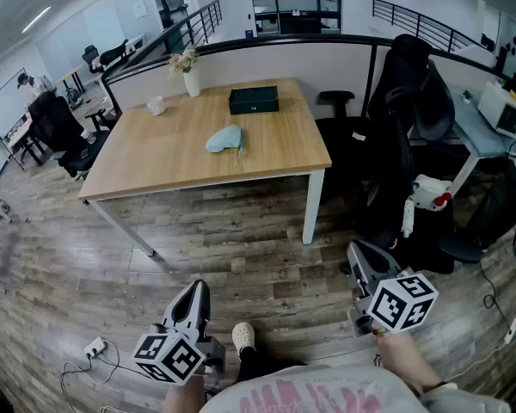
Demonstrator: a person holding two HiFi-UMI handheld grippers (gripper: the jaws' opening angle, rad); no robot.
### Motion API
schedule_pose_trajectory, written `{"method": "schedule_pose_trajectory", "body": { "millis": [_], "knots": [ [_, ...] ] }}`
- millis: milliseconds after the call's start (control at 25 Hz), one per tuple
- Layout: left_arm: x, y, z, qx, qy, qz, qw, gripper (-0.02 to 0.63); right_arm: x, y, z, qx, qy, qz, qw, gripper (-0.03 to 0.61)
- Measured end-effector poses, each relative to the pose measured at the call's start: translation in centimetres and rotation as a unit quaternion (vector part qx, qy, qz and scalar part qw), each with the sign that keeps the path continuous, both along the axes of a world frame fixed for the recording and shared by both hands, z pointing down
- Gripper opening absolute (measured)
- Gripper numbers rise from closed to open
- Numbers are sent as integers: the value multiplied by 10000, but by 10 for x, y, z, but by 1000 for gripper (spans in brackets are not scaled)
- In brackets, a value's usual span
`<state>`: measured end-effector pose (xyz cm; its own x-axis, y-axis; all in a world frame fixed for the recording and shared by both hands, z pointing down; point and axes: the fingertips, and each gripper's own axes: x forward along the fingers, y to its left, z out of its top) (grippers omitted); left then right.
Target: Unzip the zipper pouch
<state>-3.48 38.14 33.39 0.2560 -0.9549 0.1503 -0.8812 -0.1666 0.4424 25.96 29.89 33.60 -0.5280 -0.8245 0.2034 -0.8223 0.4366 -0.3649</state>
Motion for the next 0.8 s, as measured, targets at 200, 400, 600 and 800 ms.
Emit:
{"method": "schedule_pose_trajectory", "body": {
  "millis": [200, 400, 600, 800],
  "knots": [
    [-15, -22, -3, 40, 12, 41, 10000, 2, -15, -20, -1, -21, 38, 10, 10000, -5],
    [-43, -58, -13, 109, 45, 124, 9999, 2, -39, -53, -9, 20, 25, 118, 9999, -5],
    [-90, -105, -28, 197, 2, 161, 9997, 2, -79, -93, -19, 70, -125, 240, 9996, -5],
    [-141, -149, -40, 255, 35, 210, 9994, 2, -127, -127, -29, 173, -180, 336, 9991, -5]
  ]
}}
